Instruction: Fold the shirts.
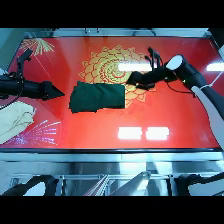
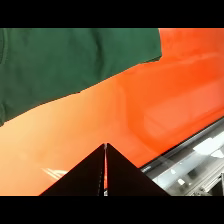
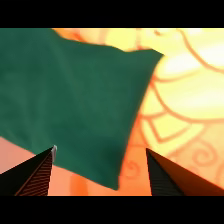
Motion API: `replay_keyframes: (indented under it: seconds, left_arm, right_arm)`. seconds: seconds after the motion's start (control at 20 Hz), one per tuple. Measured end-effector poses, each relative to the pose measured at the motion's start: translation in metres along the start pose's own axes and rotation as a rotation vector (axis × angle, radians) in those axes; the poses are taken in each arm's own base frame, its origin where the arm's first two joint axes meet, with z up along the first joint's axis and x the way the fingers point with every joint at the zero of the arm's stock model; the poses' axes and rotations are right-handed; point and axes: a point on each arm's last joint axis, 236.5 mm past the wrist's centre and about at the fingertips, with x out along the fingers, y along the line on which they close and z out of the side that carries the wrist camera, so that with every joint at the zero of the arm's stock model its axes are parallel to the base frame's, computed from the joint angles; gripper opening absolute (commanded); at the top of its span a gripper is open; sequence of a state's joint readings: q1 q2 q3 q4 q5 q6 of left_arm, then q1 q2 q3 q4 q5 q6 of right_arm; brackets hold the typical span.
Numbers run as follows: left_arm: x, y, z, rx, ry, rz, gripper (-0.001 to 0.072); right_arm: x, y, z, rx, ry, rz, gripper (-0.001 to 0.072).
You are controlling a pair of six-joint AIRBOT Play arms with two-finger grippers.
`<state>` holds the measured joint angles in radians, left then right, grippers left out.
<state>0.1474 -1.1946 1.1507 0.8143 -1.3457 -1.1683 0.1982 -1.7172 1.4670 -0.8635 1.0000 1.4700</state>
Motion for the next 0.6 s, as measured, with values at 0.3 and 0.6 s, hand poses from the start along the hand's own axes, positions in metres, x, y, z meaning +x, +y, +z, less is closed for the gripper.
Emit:
replay_keyframes:
  seconds: [0.3,0.6]
  left_arm:
    - [0.000,-0.007,-0.003,0.000,0.010,-0.029,0.0022]
    - [0.000,-0.009,-0.004,0.001,0.017,-0.038,0.0022]
  right_arm:
    - [0.062,-0.019,-0.023,0.225,0.101,0.177,0.0645]
    - [0.098,0.016,-0.033,0.318,0.135,0.344,0.0469]
